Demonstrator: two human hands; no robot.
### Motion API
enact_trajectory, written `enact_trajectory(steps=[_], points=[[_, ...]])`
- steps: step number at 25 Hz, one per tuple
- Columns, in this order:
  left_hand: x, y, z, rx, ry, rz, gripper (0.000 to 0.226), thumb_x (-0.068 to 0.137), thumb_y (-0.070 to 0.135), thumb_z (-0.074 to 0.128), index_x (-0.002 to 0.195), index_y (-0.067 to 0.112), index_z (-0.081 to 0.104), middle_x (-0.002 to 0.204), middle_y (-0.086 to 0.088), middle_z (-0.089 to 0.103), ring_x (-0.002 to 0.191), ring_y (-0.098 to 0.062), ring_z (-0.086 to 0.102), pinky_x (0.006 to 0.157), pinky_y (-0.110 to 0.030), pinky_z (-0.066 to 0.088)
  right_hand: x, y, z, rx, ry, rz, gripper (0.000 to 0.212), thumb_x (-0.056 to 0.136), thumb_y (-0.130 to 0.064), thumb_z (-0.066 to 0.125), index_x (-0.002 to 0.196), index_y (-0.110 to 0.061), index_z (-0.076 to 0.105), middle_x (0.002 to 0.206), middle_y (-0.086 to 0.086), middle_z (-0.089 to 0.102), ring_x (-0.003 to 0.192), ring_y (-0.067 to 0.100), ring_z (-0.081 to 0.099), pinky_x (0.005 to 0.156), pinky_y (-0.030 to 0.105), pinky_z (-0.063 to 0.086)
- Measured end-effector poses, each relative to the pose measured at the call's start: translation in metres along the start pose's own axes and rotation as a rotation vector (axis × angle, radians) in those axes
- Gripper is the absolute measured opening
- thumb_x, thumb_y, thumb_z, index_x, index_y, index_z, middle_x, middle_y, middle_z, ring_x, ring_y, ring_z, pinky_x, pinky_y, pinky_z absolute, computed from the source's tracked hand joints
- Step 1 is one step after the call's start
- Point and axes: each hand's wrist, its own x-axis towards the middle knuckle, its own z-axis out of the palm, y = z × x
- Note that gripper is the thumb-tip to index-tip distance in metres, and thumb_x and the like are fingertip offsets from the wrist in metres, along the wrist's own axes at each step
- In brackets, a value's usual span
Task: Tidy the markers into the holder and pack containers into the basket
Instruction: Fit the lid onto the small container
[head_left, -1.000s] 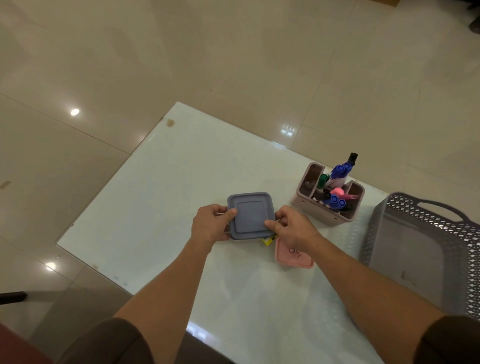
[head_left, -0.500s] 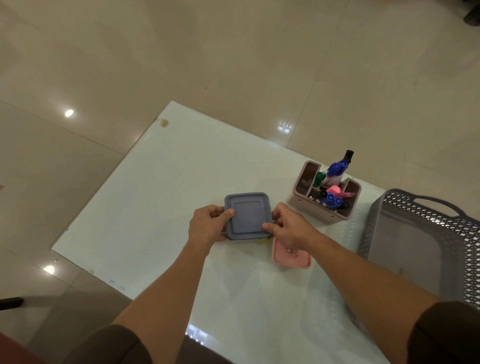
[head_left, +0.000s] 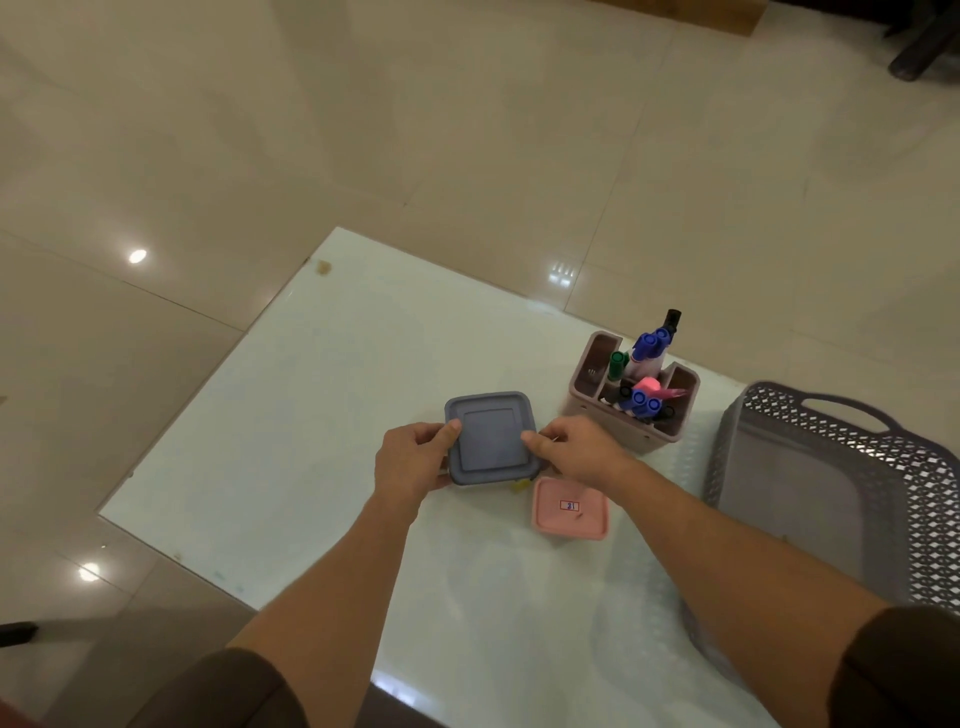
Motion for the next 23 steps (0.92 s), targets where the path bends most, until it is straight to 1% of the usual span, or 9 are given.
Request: enact_trajectory(steps=[1,3,7,8,11,14,16,19,23], points=[[0.000,-0.001,0.001,0.016,0.002,0.002,0.027,0.089,0.029,0.075,0.108,0.010,0.074,0.096,-0.006,0.075,0.083,-0.026,0.075,0.072,-0.043,0.063,-0.002,0.000,0.000,0.007,0.013,0.001,0.033,0.095,-0.045,0.065,0.099,-0.014,0.075,0.091,0.005,0.075,0.090,0.024,0.070,0.088,0.043,0.058],[-0.001,-0.003,0.001,0.038,0.018,0.003,0.027,0.090,0.024,0.074,0.112,0.009,0.072,0.097,-0.006,0.075,0.083,-0.027,0.075,0.074,-0.045,0.063,-0.006,-0.001,0.002,-0.007,0.049,-0.001,0.027,0.097,-0.039,0.065,0.102,-0.016,0.077,0.094,0.004,0.075,0.092,0.022,0.069,0.086,0.039,0.058],[-0.006,-0.005,0.002,0.058,0.048,-0.011,0.025,0.089,0.024,0.075,0.110,0.010,0.072,0.096,-0.007,0.075,0.081,-0.027,0.075,0.075,-0.046,0.063,-0.018,0.003,0.017,-0.004,0.158,0.045,0.025,0.095,-0.040,0.066,0.099,-0.019,0.079,0.092,0.002,0.075,0.086,0.020,0.067,0.071,0.027,0.047],[-0.008,-0.006,0.003,0.062,0.048,-0.015,0.025,0.089,0.023,0.075,0.109,0.010,0.072,0.095,-0.007,0.075,0.081,-0.027,0.075,0.075,-0.046,0.063,-0.022,0.004,0.018,-0.019,0.171,0.056,0.024,0.095,-0.041,0.066,0.098,-0.020,0.079,0.091,0.002,0.075,0.085,0.020,0.067,0.071,0.026,0.047],[-0.013,-0.003,0.007,0.098,0.044,-0.019,0.022,0.089,0.023,0.074,0.107,0.010,0.073,0.093,-0.007,0.075,0.080,-0.027,0.075,0.074,-0.045,0.063,-0.026,0.006,0.016,-0.090,0.177,0.088,0.025,0.093,-0.046,0.066,0.090,-0.024,0.078,0.088,0.002,0.075,0.086,0.022,0.068,0.077,0.033,0.056],[-0.013,0.002,0.019,0.230,0.015,0.037,0.017,0.086,0.034,0.075,0.097,0.021,0.077,0.089,-0.001,0.076,0.082,-0.026,0.074,0.076,-0.047,0.062,-0.030,0.012,0.013,-0.103,0.188,0.174,0.030,0.091,-0.051,0.065,0.083,-0.024,0.077,0.083,0.002,0.073,0.082,0.024,0.069,0.079,0.038,0.059],[-0.014,0.004,0.031,0.348,-0.020,0.089,0.023,0.081,0.043,0.073,0.097,0.027,0.079,0.089,0.005,0.077,0.086,-0.023,0.073,0.080,-0.046,0.061,-0.041,0.024,0.015,-0.105,0.212,0.232,0.031,0.090,-0.051,0.063,0.085,-0.023,0.077,0.084,0.003,0.073,0.080,0.025,0.069,0.077,0.037,0.060],[-0.025,0.010,0.058,0.503,-0.057,0.175,0.025,0.087,0.040,0.070,0.106,0.026,0.078,0.097,0.006,0.077,0.091,-0.019,0.071,0.084,-0.042,0.059,-0.061,0.043,0.017,-0.089,0.264,0.311,0.030,0.094,-0.042,0.061,0.087,-0.016,0.073,0.085,0.005,0.071,0.079,0.025,0.068,0.070,0.032,0.057],[-0.028,0.011,0.089,0.576,-0.083,0.233,0.021,0.090,0.038,0.069,0.099,0.022,0.079,0.090,0.001,0.077,0.086,-0.021,0.070,0.082,-0.043,0.059,-0.070,0.050,0.007,-0.079,0.380,0.417,0.030,0.097,-0.038,0.058,0.095,-0.010,0.069,0.097,0.011,0.071,0.090,0.030,0.068,0.069,0.032,0.052]])
